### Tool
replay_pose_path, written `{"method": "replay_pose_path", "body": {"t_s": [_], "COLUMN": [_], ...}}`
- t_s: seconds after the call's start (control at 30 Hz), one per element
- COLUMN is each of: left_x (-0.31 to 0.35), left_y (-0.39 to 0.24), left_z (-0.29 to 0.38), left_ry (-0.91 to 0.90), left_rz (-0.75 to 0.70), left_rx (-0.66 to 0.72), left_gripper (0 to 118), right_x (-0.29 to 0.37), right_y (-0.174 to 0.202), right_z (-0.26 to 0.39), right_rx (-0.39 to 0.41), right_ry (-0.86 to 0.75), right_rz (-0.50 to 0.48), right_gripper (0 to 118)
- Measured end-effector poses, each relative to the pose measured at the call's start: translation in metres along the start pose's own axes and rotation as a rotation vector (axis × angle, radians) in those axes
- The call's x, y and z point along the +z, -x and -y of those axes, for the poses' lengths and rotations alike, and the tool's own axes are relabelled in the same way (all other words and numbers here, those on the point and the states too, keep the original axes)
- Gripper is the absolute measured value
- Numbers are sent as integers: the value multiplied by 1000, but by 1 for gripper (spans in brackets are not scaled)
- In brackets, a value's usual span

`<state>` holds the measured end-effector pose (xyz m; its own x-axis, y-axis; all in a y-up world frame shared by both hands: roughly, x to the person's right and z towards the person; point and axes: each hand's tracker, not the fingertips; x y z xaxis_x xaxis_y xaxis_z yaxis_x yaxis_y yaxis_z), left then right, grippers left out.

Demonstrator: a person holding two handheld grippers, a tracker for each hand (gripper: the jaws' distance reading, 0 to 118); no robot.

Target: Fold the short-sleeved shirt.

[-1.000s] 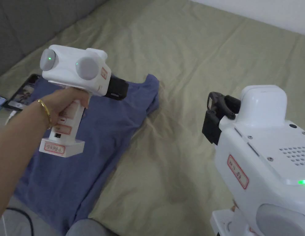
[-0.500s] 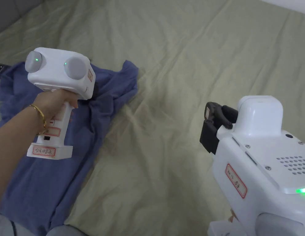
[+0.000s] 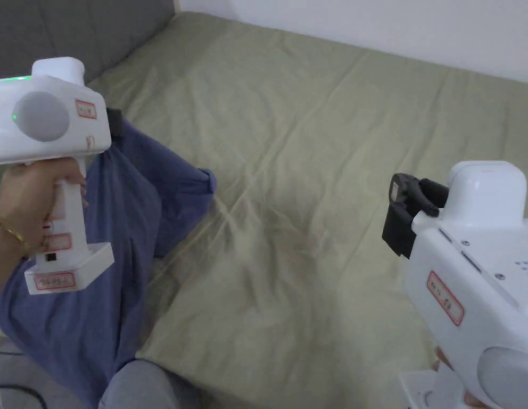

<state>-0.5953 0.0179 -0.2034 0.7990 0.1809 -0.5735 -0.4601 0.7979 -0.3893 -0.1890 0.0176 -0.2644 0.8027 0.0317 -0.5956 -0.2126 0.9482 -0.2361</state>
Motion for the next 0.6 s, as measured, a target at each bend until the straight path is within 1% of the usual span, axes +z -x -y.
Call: {"method": "replay_pose_path", "body": {"t_s": [0.13, 0.23, 0.27, 0.33, 0.47, 0.6], "left_x": [64, 115, 124, 155, 207, 237], "left_y": [-13, -39, -44, -66, -120, -176], "left_z": [-27, -59, -74, -101, -148, -181], "left_ry": [-145, -297, -336, -420, -537, -607], "left_rz": [68, 114, 150, 230, 375, 456], "left_rx": [35, -11, -22, -39, -49, -102], "left_gripper": [2, 2, 2, 2, 2, 2], "right_x": [28, 46, 52, 63, 86, 107], "right_y": [-11, -18, -20, -25, -39, -53], "right_z": [-2, -6, -9, -15, -26, -29], "right_rx": [-23, -35, -32, -31, -55, -76], "right_ry": [-26, -59, -74, -106, -162, -191], "right_rz": [11, 26, 33, 53, 103, 169], "right_gripper": [0, 0, 0, 0, 0, 0]}}
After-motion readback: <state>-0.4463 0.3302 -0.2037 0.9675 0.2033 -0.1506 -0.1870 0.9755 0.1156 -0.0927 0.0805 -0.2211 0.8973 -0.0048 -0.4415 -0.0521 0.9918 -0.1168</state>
